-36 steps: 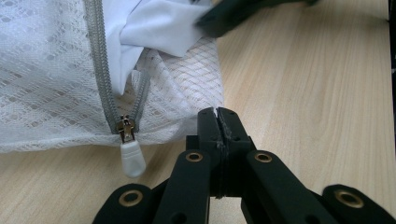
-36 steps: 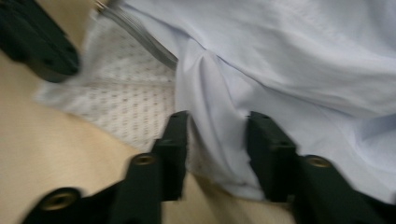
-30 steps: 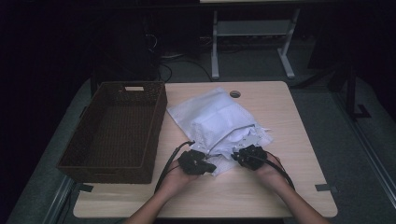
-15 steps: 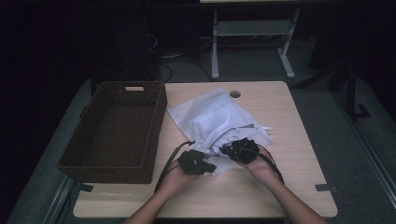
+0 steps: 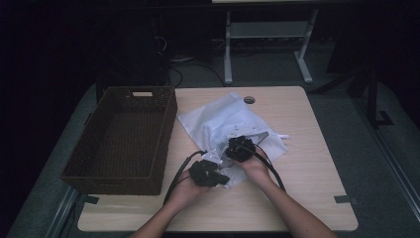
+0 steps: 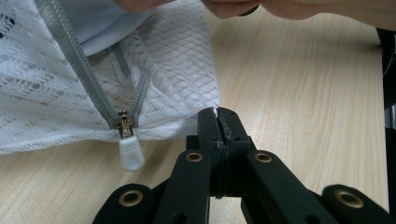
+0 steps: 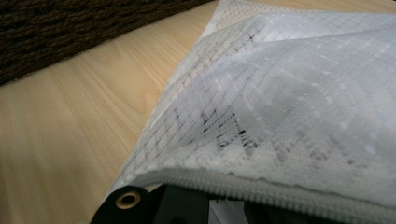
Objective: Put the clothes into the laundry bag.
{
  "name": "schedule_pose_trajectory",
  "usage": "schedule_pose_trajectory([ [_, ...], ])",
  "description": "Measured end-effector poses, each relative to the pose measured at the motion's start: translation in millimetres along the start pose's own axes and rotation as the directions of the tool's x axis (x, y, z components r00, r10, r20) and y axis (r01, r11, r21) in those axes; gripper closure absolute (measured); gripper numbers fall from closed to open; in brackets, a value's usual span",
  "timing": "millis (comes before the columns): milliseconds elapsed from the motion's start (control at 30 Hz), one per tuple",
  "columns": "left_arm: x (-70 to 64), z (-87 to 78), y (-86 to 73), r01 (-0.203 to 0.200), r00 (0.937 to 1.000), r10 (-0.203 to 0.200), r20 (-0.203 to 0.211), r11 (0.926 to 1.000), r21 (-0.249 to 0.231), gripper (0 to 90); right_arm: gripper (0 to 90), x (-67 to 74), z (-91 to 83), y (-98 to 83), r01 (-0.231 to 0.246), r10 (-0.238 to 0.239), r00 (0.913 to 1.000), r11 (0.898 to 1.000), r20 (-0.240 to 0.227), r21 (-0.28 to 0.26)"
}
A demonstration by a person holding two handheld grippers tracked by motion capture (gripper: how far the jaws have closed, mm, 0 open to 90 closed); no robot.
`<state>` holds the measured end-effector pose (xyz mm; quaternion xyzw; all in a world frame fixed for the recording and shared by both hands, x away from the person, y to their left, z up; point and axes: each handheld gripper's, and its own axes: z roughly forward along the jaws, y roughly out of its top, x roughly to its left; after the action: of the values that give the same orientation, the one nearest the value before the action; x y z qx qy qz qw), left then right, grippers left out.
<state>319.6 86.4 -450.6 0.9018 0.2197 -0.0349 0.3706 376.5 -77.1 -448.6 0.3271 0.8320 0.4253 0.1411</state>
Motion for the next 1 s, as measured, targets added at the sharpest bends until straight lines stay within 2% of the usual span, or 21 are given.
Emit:
schedule_pose_trajectory([
  [267,-0.1,0.1,0.3,0.001,1.0,-0.001,-0.006,1.0,0.005,89.7,88.0,-0.3,1.2,-1.8,0.008,-0.008,1.0,1.0,-0.004,0.002],
  [333,0.1,-0.6,0.1,0.003,1.0,-0.003,-0.008,1.0,-0.002,89.7,82.1,0.2,-5.4,-2.9,0.018,-0.018,0.9996,1.0,-0.022,0.001],
  [367,0.1,-0.6,0.1,0.003,1.0,-0.003,-0.008,1.0,-0.002,89.7,82.1,0.2,-5.4,-2.9,0.018,-0.018,0.9996,1.0,-0.022,0.001],
  [467,1.0,-2.0,-0.4,0.008,0.9999,-0.008,-0.011,1.0,-0.003,89.7,70.7,-0.3,-18.4,-5.6,0.024,-0.024,0.9985,1.0,-0.05,0.008],
  [500,1.8,-2.5,-0.6,0.009,0.9999,-0.009,-0.011,0.9999,-0.007,89.7,63.6,-1.0,-31.1,-7.4,0.04,-0.039,0.9973,0.999,-0.062,0.013],
  [567,1.7,-2.9,-0.4,0.007,0.9999,-0.007,-0.012,0.9999,-0.008,89.7,59.6,-3.3,-46.1,-9.1,0.05,-0.049,0.9957,0.999,-0.079,0.006],
  [667,1.4,-2.5,-0.4,0.011,0.9998,-0.011,-0.013,0.9999,-0.011,89.7,55.7,-12.1,-70.1,-14.0,0.044,-0.045,0.9957,0.999,-0.081,-0.006],
  [800,1.7,-1.9,-0.3,0.012,0.9998,-0.012,-0.012,0.9999,-0.009,89.7,52.7,-30.0,-93.6,-32.6,0.018,-0.018,0.9991,1.0,-0.038,0.017],
  [833,1.9,-1.8,-0.3,0.011,0.9999,-0.011,-0.013,0.9999,-0.007,89.7,52.7,-30.0,-93.6,-32.6,0.018,-0.018,0.9991,1.0,-0.038,0.017],
  [900,1.5,-1.5,-0.1,0.012,0.9998,-0.012,-0.014,0.9999,-0.005,89.7,51.7,-39.0,-97.2,-45.5,0.003,-0.002,0.9999,0.999,-0.016,0.046],
  [933,1.0,-1.3,0.2,0.012,0.9998,-0.012,-0.015,0.9999,-0.006,89.6,50.9,-47.4,-96.1,-56.8,0.011,-0.013,0.9997,0.996,0.021,0.09],
  [1000,0.9,-1.1,0.4,0.012,0.9998,-0.012,-0.015,0.9999,-0.008,89.6,49.6,-54.6,-92.3,-60.4,-0.034,0.033,0.9994,0.994,0.006,0.104],
])
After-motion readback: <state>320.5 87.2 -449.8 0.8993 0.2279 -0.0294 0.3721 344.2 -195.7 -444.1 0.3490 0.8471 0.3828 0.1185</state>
